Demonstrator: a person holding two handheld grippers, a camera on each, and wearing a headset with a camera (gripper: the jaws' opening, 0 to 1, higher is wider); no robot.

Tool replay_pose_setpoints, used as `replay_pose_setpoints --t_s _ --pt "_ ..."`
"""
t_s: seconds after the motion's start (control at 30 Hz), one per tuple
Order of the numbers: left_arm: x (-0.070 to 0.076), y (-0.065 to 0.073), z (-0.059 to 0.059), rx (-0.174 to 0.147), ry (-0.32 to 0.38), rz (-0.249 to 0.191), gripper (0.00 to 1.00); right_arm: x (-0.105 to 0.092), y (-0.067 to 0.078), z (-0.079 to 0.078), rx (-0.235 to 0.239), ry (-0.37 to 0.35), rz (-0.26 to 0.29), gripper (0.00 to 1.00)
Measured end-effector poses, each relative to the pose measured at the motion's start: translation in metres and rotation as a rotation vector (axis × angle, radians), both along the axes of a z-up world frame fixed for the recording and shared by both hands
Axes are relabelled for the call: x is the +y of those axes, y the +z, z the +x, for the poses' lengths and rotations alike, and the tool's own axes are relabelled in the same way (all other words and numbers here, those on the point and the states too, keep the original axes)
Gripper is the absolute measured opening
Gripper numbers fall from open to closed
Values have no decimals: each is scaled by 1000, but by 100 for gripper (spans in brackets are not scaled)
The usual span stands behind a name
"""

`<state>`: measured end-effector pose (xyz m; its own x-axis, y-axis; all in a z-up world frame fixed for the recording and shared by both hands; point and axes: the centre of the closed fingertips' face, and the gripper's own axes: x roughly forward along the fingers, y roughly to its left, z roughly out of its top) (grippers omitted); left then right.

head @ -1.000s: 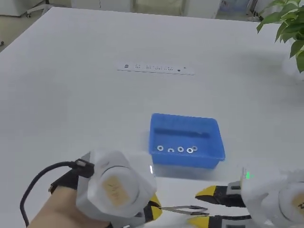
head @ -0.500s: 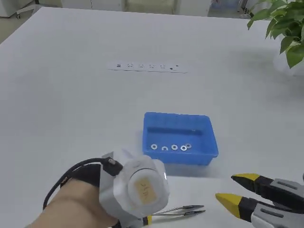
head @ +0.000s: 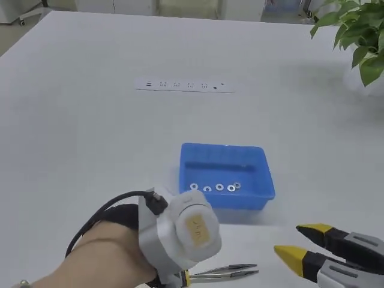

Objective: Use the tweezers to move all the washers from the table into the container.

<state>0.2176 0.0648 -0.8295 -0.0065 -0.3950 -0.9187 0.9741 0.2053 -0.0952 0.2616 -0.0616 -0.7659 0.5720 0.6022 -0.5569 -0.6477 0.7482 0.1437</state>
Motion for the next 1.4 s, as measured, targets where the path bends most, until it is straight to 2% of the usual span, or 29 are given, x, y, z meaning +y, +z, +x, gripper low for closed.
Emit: replay_pose_setpoints --t_s 0.03,0.23,0.3,0.33,0.37,0.4,0.43,0.47,0.6,0.63,0.67,0.73,0.77,0.8,0.83,0.93,1.03,1.07,1.1,1.17,1.23,1.33,1.4 --pt "0 0 0 0 4 1 0 0 -1 0 -5 8 -21 32" --pt "0 0 0 -8 51 3 0 -2 -3 -1 -2 13 -34 32" --pt "0 2 1 -28 90 -18 0 -2 -4 -1 1 13 -33 32" --pt "0 3 0 -27 109 -28 2 -2 -5 -2 2 13 -33 33" --pt "0 6 -3 -11 144 -44 4 -3 -5 -3 6 10 -35 33" --pt "-1 8 -3 -15 164 -61 6 -5 -4 -4 4 6 -35 33" --pt "-1 12 -1 -33 198 -88 9 -6 -1 -4 -1 -1 -29 33" --pt "0 15 -2 -36 217 -98 10 -7 1 -3 -7 -9 -20 33" --pt "5 40 0 -108 343 -202 18 -10 15 6 -35 -57 39 36" --pt "6 46 2 -131 377 -229 22 -11 18 7 -39 -59 45 38" --pt "6 54 4 -161 406 -276 26 -12 23 7 -50 -58 45 39" --pt "9 64 6 -196 476 -325 32 -12 34 8 -90 -52 33 46" --pt "11 69 7 -215 506 -345 34 -12 42 8 -112 -37 29 50" --pt "12 78 9 -252 527 -386 36 -12 47 7 -127 -27 27 53" --pt "14 84 11 -275 567 -409 38 -14 54 7 -150 -8 26 56" --pt "23 115 16 -373 695 -529 49 -18 68 6 -193 26 23 61" --pt "31 133 16 -421 786 -602 62 -19 85 3 -248 72 8 68" --pt "34 136 16 -430 807 -606 66 -20 87 2 -259 78 5 70" --pt "38 142 15 -465 819 -618 70 -20 90 2 -274 86 0 72" --pt "42 151 13 -505 841 -631 73 -22 94 1 -292 94 2 76" --pt "43 158 12 -527 853 -645 77 -22 106 4 -331 74 58 82" --pt "45 179 12 -591 880 -704 86 -23 113 4 -369 55 72 88" --pt "45 189 12 -622 889 -740 89 -26 115 7 -392 34 68 95"
